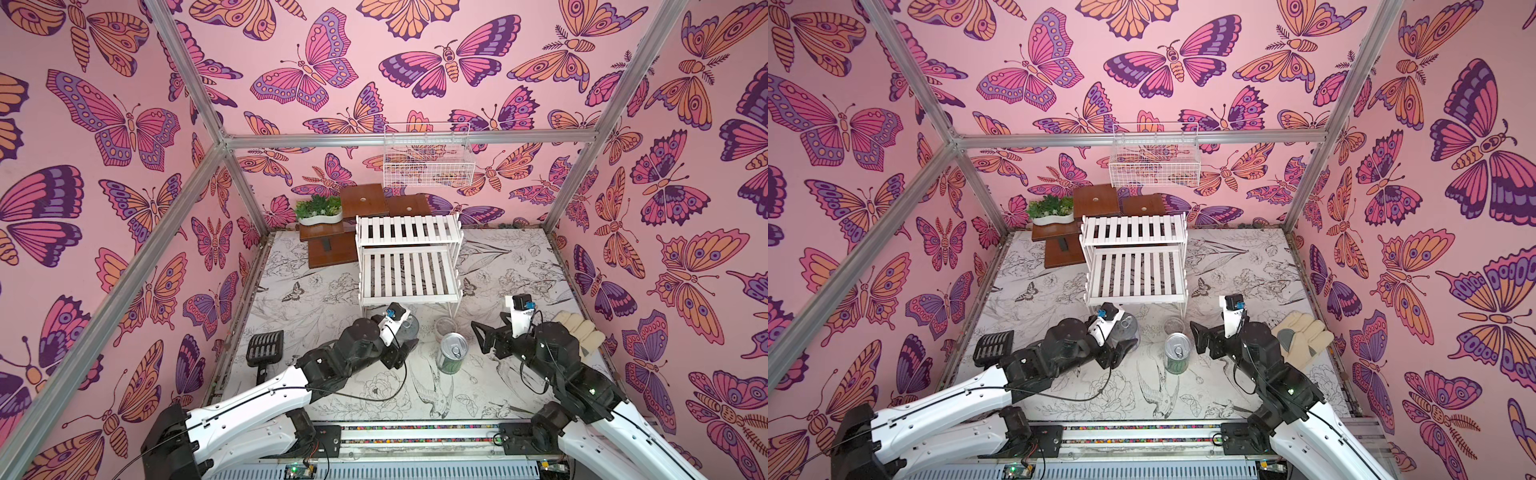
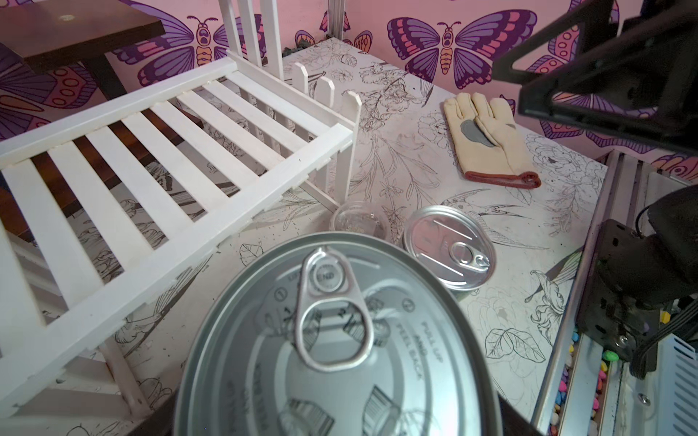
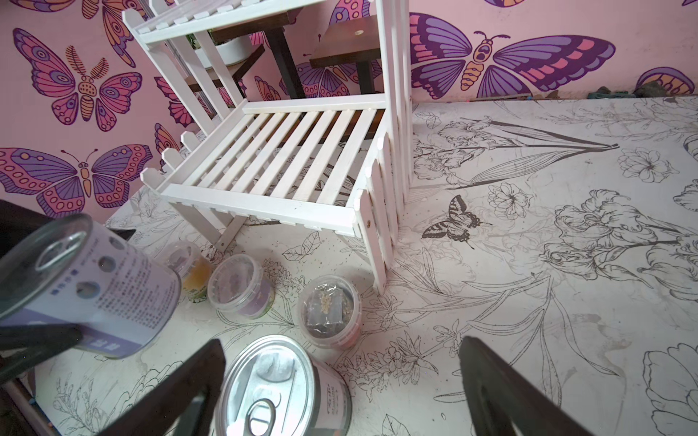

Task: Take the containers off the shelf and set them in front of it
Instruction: Place the container at the center of the board.

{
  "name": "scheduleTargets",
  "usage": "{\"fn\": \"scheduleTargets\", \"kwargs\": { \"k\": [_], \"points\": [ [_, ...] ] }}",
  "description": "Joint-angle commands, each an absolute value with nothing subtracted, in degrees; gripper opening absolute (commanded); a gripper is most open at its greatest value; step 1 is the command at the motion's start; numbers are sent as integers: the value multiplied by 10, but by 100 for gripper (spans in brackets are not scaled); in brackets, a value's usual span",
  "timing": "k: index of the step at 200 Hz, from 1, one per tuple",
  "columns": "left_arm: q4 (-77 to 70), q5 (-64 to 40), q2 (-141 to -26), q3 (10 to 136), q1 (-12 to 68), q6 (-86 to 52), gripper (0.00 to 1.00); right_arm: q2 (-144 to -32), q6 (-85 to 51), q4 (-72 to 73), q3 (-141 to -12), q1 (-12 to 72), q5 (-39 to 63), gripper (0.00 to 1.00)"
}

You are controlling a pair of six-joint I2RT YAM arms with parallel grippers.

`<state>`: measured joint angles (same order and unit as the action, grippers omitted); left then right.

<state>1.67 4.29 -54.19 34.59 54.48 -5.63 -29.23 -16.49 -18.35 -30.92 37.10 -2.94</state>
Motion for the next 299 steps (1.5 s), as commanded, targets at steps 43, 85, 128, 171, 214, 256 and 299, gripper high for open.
{"fn": "scheduleTargets", "kwargs": {
  "k": [43, 85, 128, 171, 214, 256, 299],
  "points": [
    [-73, 85, -525, 260, 583, -92, 71, -274, -178, -217, -334, 367, -3, 99],
    [-133, 108, -553, 220, 595, -100, 71, -274, -177, -222, -336, 367, -1, 99],
    [-195, 120, -587, 194, 594, -101, 71, -275, -183, -216, -340, 367, 1, 99],
    [-238, 129, -634, 166, 595, -97, 71, -275, -189, -211, -339, 367, 0, 99],
    [-261, 157, -667, 164, 595, -101, 71, -277, -192, -208, -342, 367, 1, 99],
    [-287, 167, -714, 173, 595, -105, 73, -277, -191, -210, -342, 367, -1, 99],
    [-289, 171, -749, 183, 594, -105, 75, -273, -195, -208, -339, 367, -5, 99]
  ]
}}
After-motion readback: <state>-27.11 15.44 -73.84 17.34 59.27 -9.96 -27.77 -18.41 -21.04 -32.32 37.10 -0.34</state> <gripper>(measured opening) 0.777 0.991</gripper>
